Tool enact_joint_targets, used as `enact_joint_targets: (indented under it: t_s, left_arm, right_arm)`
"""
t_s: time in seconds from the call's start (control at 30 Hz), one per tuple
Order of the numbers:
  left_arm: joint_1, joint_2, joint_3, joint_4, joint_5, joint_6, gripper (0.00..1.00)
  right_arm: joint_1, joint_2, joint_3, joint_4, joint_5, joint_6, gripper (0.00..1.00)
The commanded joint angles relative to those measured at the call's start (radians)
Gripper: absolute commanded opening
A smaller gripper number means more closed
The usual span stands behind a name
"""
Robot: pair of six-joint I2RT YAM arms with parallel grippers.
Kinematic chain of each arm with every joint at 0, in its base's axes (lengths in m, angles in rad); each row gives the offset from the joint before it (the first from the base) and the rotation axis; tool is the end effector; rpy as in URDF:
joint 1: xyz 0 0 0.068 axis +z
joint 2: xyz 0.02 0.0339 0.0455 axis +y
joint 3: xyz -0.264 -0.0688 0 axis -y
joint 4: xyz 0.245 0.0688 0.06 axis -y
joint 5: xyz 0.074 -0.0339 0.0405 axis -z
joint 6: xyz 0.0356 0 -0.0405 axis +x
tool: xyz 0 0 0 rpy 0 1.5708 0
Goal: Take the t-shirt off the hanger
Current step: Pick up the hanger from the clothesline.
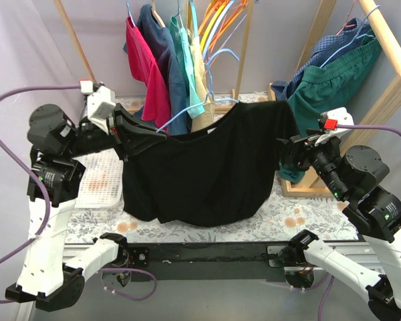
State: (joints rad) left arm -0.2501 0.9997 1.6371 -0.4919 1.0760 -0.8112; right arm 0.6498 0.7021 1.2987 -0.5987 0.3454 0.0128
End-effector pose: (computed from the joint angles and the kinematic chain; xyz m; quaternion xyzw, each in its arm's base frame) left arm 0.1167 -0.0621 0.5428 0.2171 0.6469 -0.6178 0.3908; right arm 0.0829 0.0478 0.4711 -0.1031 0.7003 0.1113 0.6976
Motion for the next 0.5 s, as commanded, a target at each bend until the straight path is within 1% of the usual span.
enact_joint_targets:
  t_s: [0.0, 0.07, 0.1, 0.13, 0.17, 0.23, 0.27, 0.37, 0.47]
  left_arm:
    - [0.006, -0.087, -0.161, 0.087, -0.126, 0.015, 0.00]
    - [0.006, -0.104, -0.216, 0.078, -0.158, 0.027, 0.00]
    - [0.006, -0.104, -0.261, 0.070, -0.180, 0.039, 0.00]
    - [0.006, -0.101, -0.278, 0.069, -0.183, 0.044, 0.00]
    - [0.006, -0.093, -0.295, 0.064, -0.182, 0.047, 0.00]
    - [0.005, -0.084, -0.329, 0.064, -0.154, 0.063, 0.00]
    - [0.006, -0.076, -0.333, 0.062, -0.142, 0.072, 0.00]
    - [0.006, -0.072, -0.353, 0.047, -0.093, 0.098, 0.00]
    - [0.005, -0.067, -0.368, 0.018, -0.044, 0.124, 0.00]
  right_arm:
    - [-0.001, -0.013, -0.001, -0.033, -0.037, -0.051, 0.94]
    - [-0.002, -0.023, -0.007, -0.047, -0.118, -0.092, 0.94]
    - [-0.001, -0.027, -0.012, -0.068, -0.225, -0.121, 0.94]
    - [-0.001, -0.029, -0.015, -0.079, -0.285, -0.140, 0.94]
    - [-0.001, -0.027, -0.018, -0.081, -0.413, -0.151, 0.94]
    - [-0.001, -0.018, -0.036, -0.063, -0.509, -0.162, 0.94]
    - [-0.002, -0.012, -0.039, -0.047, -0.584, -0.162, 0.94]
    - [-0.001, 0.036, -0.053, 0.036, -0.695, -0.175, 0.93]
    - [-0.002, 0.066, -0.064, 0.131, -0.732, -0.203, 0.93]
